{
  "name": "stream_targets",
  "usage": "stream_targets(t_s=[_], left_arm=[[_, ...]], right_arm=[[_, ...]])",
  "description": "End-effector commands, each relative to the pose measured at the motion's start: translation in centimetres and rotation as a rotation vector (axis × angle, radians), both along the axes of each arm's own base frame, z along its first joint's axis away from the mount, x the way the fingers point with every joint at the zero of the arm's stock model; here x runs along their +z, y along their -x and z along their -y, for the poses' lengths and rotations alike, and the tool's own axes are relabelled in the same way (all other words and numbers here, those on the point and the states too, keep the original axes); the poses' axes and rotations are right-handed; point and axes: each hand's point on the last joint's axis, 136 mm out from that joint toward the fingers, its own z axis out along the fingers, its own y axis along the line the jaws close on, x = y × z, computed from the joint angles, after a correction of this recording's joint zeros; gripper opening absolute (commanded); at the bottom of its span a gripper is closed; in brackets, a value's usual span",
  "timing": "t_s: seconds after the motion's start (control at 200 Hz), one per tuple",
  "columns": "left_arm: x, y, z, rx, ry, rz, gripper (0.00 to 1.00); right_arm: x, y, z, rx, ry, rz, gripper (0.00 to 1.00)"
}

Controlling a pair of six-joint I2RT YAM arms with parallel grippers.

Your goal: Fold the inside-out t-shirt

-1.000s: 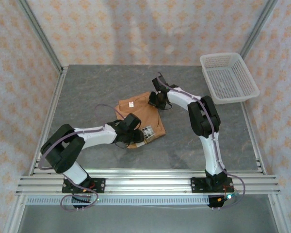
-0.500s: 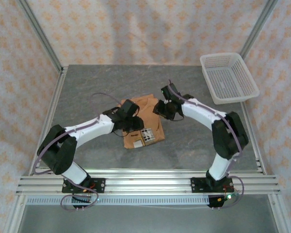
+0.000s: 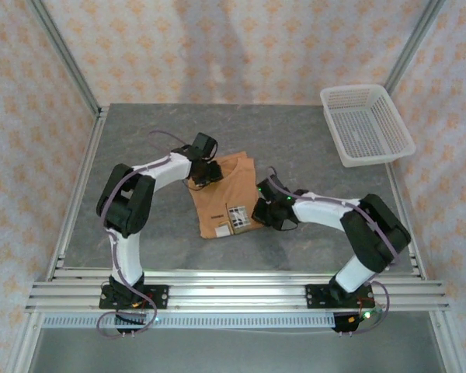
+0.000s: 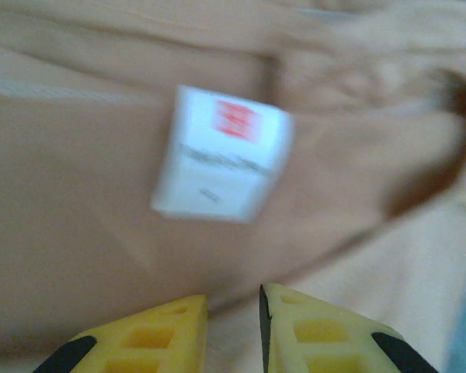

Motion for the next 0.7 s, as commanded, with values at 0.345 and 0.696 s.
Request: stream_targets(t_s=[0.345, 0.696], left_arm=[[12.3, 0.4, -2.0, -0.071, 0.003, 0.186, 0.53], [10.0, 1.9, -5.9, 0.023, 0.110, 0.140, 0.49]], right_arm=[[8.0, -8.8, 1.5, 0.088, 0.202, 0.313, 0.56], [4.5, -20.0, -0.5, 0.228, 0.325, 0.295, 0.56]])
